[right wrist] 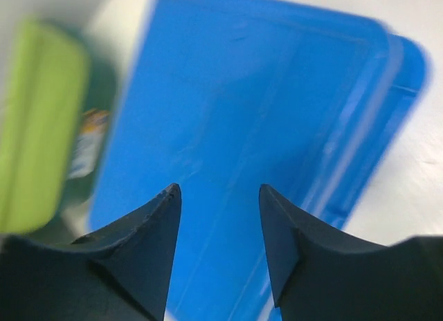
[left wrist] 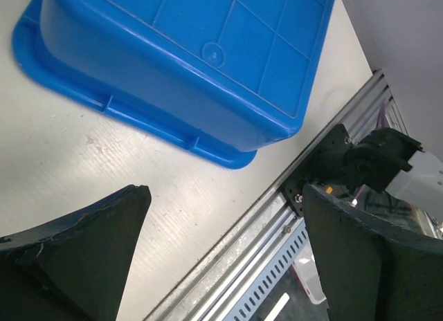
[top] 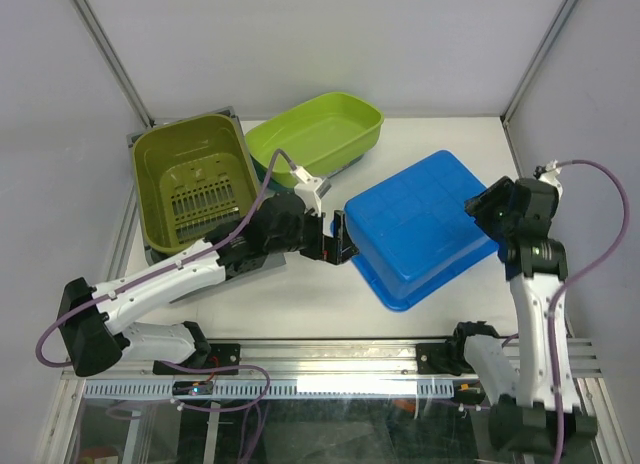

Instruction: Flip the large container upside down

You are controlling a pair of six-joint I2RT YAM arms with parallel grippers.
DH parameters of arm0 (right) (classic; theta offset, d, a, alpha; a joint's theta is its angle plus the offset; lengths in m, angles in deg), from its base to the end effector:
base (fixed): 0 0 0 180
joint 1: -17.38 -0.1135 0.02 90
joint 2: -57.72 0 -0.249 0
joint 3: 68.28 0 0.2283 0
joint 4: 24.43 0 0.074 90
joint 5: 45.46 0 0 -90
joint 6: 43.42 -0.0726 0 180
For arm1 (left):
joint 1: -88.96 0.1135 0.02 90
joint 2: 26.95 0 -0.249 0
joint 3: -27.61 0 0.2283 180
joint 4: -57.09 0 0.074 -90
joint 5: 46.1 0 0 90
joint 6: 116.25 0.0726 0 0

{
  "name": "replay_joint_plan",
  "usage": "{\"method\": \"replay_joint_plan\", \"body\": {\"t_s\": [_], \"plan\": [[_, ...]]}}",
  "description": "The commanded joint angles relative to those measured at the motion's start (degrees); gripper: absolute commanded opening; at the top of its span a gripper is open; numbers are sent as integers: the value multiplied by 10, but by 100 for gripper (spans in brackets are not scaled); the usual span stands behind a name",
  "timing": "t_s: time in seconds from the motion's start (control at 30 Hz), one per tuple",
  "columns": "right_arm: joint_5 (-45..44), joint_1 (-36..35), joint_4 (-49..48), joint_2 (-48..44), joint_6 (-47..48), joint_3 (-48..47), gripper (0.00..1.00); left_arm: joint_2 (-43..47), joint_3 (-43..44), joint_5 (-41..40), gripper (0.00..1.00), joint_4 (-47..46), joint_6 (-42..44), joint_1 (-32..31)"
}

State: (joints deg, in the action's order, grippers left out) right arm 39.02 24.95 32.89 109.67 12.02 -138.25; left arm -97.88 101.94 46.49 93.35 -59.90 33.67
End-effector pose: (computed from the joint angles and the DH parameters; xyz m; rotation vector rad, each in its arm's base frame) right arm 0.1942 -0.0329 0.2876 0.8591 2.0870 0.1437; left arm 0.1622 -0.2400 0.2829 0.4595 2.2533 -0.9143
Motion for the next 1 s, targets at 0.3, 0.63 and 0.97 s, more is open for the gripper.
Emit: {"method": "replay_joint_plan", "body": {"t_s": [0.3,0.63,0.97], "plan": [[298,-172,21,-185,-46,44,54,-8,48,-30,99,-6,12,63],[-33,-183,174,-121,-56,2,62,-130,149,3,99,-6,26,60],[-43,-138,91,-32,-82,35,61,-229,245,-32,99,23,77,61]]}}
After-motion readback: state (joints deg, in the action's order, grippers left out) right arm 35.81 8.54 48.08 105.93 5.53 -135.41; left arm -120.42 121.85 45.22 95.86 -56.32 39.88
